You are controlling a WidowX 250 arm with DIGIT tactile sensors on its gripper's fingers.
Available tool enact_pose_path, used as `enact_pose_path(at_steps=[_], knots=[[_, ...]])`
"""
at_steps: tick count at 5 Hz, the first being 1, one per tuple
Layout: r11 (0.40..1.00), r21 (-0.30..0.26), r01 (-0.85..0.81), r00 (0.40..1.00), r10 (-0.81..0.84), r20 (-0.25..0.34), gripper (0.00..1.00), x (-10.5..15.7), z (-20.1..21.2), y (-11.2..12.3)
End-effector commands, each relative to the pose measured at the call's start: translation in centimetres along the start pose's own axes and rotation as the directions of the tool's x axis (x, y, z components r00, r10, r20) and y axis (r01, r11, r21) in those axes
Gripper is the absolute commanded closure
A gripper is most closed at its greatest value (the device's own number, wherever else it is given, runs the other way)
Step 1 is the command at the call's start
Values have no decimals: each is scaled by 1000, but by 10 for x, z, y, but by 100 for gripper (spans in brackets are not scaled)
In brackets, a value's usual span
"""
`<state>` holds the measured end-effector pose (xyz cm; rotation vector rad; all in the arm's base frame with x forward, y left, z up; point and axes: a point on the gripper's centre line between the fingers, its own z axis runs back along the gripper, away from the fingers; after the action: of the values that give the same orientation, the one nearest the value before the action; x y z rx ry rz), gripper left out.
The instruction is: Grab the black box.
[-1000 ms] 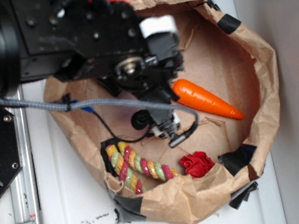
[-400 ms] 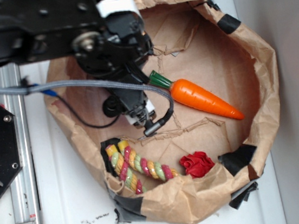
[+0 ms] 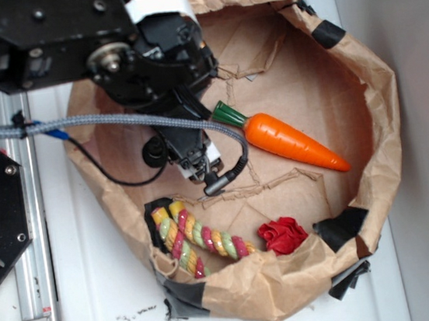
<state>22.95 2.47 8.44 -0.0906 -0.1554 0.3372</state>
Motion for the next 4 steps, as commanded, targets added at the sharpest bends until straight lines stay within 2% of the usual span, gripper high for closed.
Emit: enact_pose_path(at_steps=[1,2,4], knots=[[1000,-2,-29,999,29,33,0,3,7,6],[983,31,-179,984,178,25,0,2,-12,21],[939,141,-314,948,317,2,0,-4,-23,37]])
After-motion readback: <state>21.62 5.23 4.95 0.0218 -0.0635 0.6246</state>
